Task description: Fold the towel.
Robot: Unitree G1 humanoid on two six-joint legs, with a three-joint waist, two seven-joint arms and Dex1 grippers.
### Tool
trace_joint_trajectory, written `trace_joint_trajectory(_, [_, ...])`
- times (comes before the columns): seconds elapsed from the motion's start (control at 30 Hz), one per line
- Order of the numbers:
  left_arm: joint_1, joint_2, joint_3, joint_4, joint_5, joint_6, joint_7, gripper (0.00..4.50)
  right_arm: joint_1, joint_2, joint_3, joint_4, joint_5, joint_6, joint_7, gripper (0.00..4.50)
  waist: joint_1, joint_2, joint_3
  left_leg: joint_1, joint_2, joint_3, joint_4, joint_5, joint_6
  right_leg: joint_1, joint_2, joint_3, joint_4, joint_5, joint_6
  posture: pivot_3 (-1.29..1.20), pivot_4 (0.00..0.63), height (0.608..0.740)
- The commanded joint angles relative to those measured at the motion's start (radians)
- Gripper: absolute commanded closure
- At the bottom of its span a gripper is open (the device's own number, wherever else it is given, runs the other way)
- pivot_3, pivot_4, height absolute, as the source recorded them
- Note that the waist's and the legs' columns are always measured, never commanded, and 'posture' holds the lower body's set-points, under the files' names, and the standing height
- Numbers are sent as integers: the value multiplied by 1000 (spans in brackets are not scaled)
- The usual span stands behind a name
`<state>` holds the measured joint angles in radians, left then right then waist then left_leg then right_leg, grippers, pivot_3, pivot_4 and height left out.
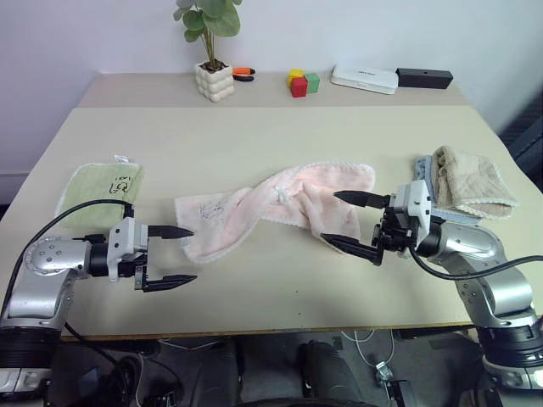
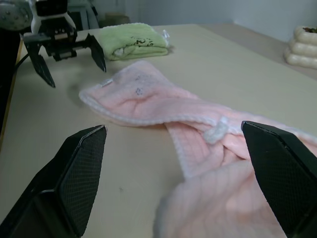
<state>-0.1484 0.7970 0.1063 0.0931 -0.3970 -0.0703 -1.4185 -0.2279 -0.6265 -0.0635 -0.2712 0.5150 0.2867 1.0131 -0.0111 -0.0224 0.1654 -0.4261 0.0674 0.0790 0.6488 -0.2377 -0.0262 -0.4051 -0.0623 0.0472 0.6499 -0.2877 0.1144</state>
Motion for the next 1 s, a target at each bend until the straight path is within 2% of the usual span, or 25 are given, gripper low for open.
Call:
trace_joint_trajectory(0.03, [-28,-34,-38,12,48,-50,37,0,-22,29,3,-27,-8,-38,-27,54,3,0,0,0,0,0,0,0,0,0,0,0,0,0,0,0,150,735])
trace_joint_trajectory(0.27, [-91,-76,-79,34,59,-34,71,0,-15,73,39,-43,-35,-59,-71,54,1,0,0,0,0,0,1,0,0,0,0,0,1,0,0,0,150,735])
trace_joint_trajectory(0.4, [-100,-75,-141,58,123,-86,57,0,-2,89,41,-50,-40,-75,-93,54,0,0,0,0,0,0,0,0,0,0,1,0,0,0,1,0,150,735])
trace_joint_trajectory(0.5, [-89,-78,-180,84,162,-129,49,854,1,102,49,-56,-44,-81,-109,0,0,0,0,0,0,0,0,0,0,0,1,0,0,0,1,0,150,735])
trace_joint_trajectory(0.6, [-97,-90,-210,118,207,-147,79,2383,5,108,54,-62,-47,-86,-118,0,2,0,0,0,0,0,0,0,0,0,1,0,0,0,0,0,150,735])
trace_joint_trajectory(0.73, [-103,-88,-217,115,178,-108,65,4453,13,106,50,-65,-47,-93,-128,0,4,0,0,0,0,0,1,0,0,1,0,0,0,0,0,0,150,735])
trace_joint_trajectory(0.93, [-142,-65,-156,149,106,-84,40,4453,-38,103,23,37,-149,-177,-197,0,0,0,0,0,0,0,1,0,0,1,1,0,1,0,0,0,150,735])
trace_joint_trajectory(1.0, [-129,-50,-120,120,39,-40,11,4453,-86,88,17,132,-241,-231,-255,0,-1,0,0,0,0,0,1,0,0,0,1,0,1,0,0,0,150,735])
